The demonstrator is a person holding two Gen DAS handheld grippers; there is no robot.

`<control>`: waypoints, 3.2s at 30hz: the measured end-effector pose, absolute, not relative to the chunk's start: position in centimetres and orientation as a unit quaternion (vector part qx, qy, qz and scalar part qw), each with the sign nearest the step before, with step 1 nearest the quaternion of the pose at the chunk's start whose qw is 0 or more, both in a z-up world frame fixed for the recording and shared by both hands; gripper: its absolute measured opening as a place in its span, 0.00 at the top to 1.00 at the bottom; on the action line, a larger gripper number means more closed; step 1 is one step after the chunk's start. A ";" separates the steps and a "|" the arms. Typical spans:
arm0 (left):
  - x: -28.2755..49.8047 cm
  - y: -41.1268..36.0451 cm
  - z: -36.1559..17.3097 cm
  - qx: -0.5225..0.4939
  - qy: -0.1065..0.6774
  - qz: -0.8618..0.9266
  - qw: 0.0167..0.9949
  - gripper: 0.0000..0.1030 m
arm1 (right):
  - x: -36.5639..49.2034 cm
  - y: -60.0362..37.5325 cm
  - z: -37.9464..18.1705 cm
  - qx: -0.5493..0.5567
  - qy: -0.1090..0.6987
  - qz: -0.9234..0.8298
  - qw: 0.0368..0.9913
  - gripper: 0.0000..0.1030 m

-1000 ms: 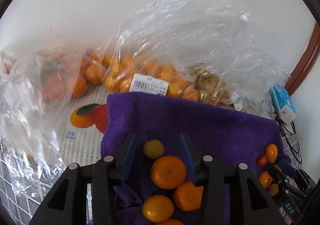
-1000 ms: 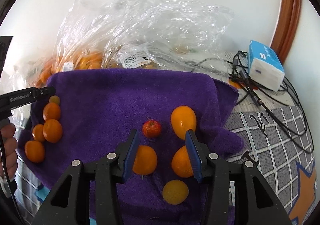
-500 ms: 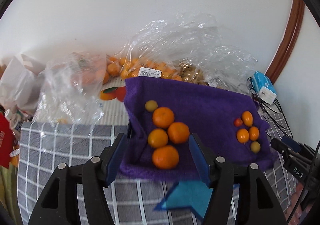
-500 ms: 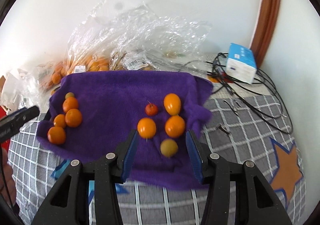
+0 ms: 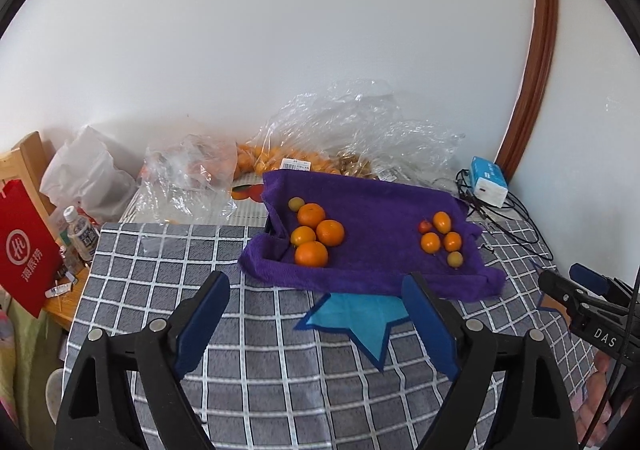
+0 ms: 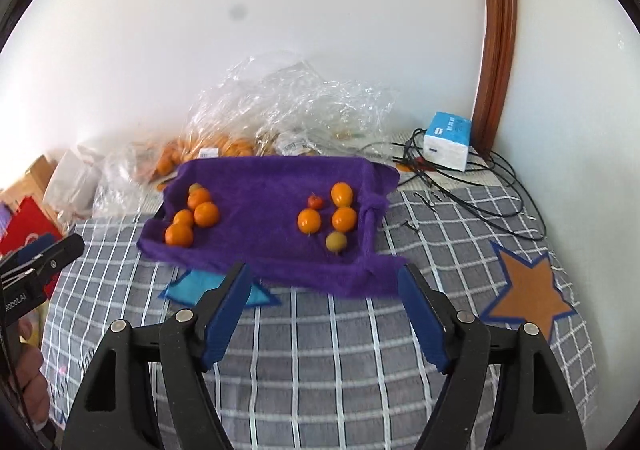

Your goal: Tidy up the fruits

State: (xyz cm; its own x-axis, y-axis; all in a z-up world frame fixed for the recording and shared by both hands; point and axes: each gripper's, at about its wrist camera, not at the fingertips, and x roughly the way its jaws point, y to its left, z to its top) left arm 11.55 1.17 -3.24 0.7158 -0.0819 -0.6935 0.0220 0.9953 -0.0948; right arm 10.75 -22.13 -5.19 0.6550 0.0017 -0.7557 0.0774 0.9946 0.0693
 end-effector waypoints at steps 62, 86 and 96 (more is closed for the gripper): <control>0.9 -1.3 -0.3 -0.022 0.329 -0.028 0.944 0.01 | -0.8 -22.8 -2.3 0.030 0.346 -0.059 0.936 0.00; 0.9 -1.3 -0.2 -0.023 0.329 -0.028 0.944 0.01 | -1.0 -22.8 -2.1 0.030 0.344 -0.059 0.937 0.00; 0.9 -1.3 -0.2 -0.023 0.329 -0.028 0.944 0.01 | -1.0 -22.9 -2.0 0.031 0.344 -0.058 0.937 0.00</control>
State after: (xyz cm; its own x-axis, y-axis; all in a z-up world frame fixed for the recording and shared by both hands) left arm 0.93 -1.30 -0.20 0.7821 -0.0671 -0.6195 0.0369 0.9974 -0.0615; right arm -1.00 -22.95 -2.02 0.7560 -0.0884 -0.6486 0.1305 0.9913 0.0170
